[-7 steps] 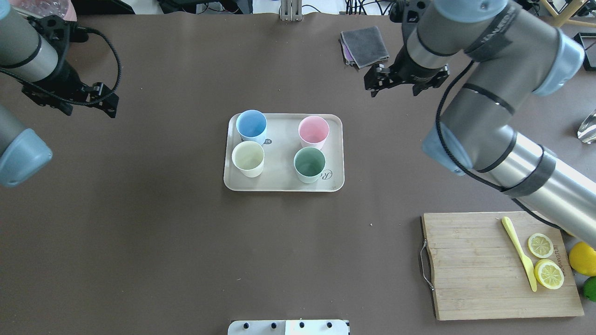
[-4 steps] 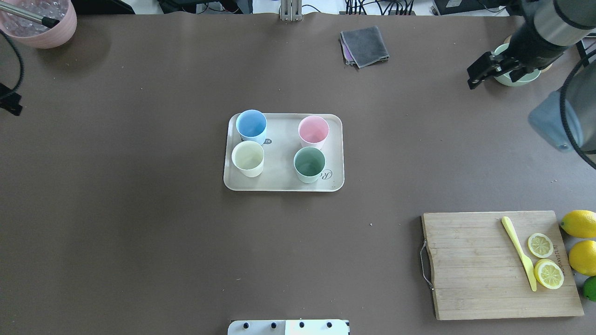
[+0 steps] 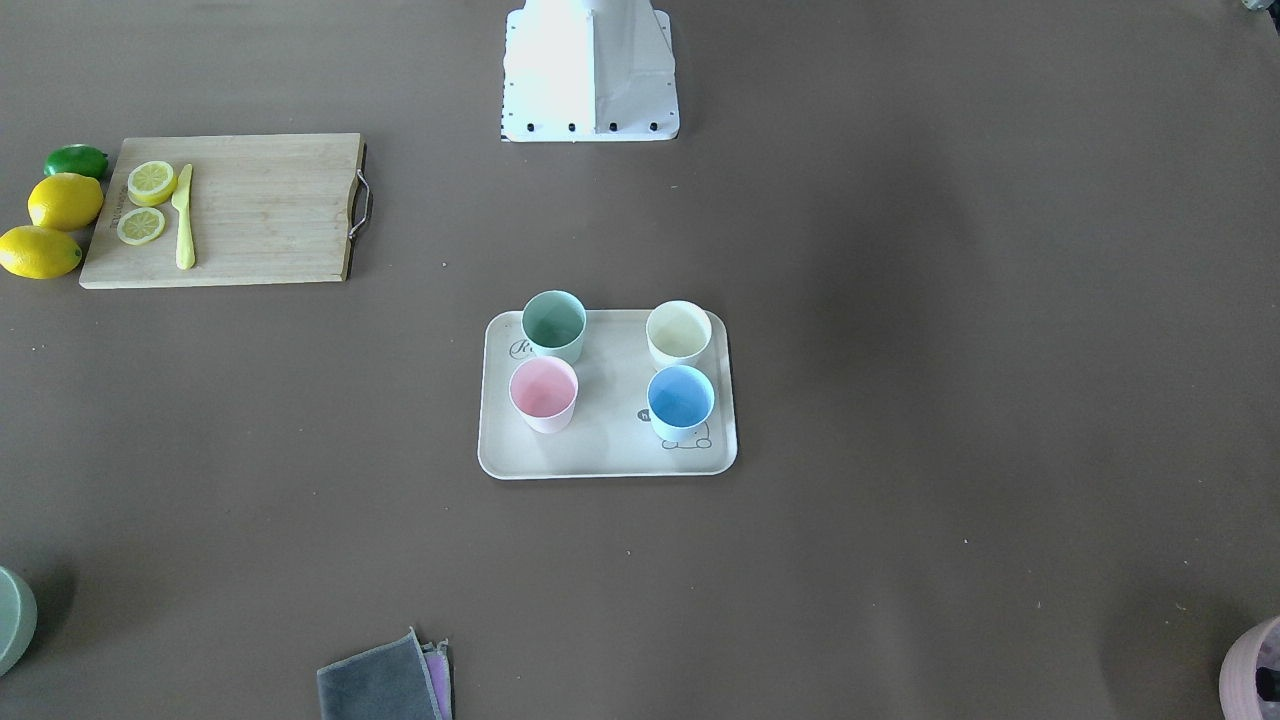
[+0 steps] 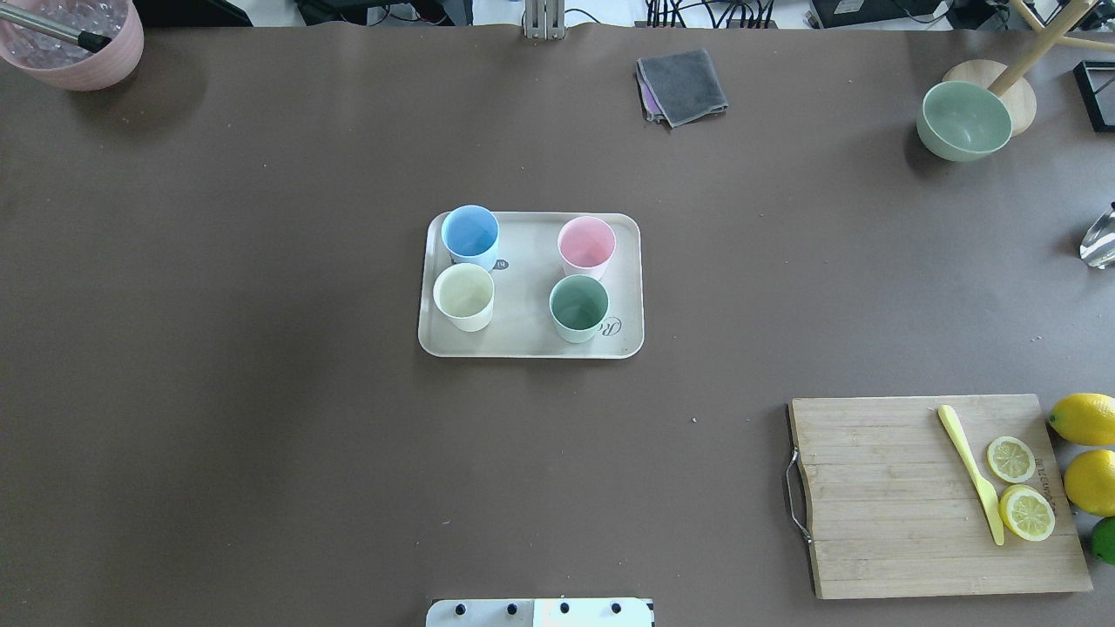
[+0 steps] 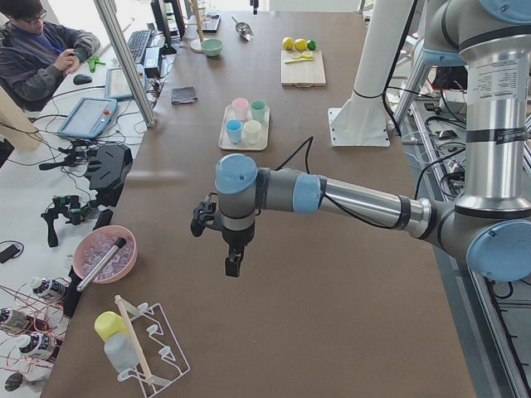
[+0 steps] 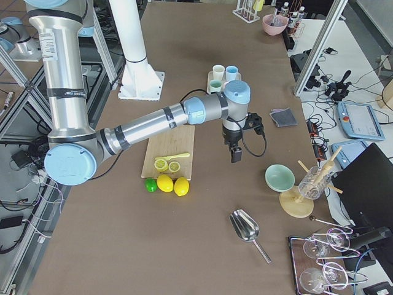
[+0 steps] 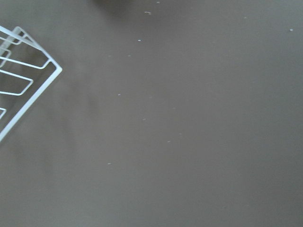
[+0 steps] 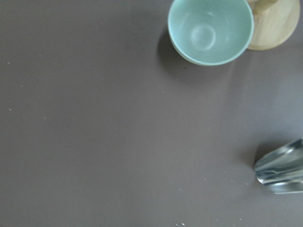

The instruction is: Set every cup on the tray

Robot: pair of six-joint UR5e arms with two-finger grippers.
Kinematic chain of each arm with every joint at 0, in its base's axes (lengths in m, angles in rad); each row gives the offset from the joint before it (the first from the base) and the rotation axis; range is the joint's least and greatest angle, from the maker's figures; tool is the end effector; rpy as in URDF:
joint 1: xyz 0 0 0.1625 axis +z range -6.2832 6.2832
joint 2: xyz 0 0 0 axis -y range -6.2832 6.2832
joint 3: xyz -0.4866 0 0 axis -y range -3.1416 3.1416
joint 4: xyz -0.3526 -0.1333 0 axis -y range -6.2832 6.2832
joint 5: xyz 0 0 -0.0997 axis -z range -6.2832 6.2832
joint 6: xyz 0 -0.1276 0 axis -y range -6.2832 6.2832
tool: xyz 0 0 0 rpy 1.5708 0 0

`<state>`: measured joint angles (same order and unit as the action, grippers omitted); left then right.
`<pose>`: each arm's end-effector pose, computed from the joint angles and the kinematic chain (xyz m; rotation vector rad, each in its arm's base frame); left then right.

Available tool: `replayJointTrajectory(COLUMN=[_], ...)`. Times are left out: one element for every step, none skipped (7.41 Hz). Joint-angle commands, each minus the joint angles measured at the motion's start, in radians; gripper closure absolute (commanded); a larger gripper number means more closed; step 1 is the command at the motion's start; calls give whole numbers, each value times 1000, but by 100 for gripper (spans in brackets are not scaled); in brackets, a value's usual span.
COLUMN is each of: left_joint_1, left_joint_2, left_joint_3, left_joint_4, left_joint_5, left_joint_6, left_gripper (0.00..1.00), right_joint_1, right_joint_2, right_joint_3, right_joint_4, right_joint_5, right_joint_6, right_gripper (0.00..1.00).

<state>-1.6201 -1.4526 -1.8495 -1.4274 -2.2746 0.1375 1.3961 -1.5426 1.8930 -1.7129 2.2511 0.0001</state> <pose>-0.0700 -0.3891 0.6849 0.0820 0.6994 0.0905 -0.0282 -0.4651 0.6043 0.1406 -0.6943 -0.2381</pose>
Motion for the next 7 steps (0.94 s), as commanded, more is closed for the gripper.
replayJointTrajectory(left_joint_1=[-55,-58,-54,-55,-52,-52,-53], left_joint_2=[87,93,90,84,63,37,34], left_joint_3=[39,21,71,90,107,125,124], left_joint_4=[-14,-24,-24,-21,-21,-18,-22], left_joint_5=[-29,-48,-90,-104,-100,-100,-101], left_joint_6=[48,48,44,45,36,33,-14], left_gripper=[2,2,2,2,2,2,2], right_joint_1=[32,32,32,32,32,34,34], right_joint_2=[-73,-76,-76,-77,-79,-80,-88], right_joint_3=[-37,-66,-71,-69,-69,-68,-63], right_joint_4=[4,12,10,9,6,6,7], right_joint_5=[-2,4,18,28,33,33,33], right_joint_6=[-45,-42,-43,-45,-45,-45,-45], right_gripper=[0,0,0,0,0,0,0])
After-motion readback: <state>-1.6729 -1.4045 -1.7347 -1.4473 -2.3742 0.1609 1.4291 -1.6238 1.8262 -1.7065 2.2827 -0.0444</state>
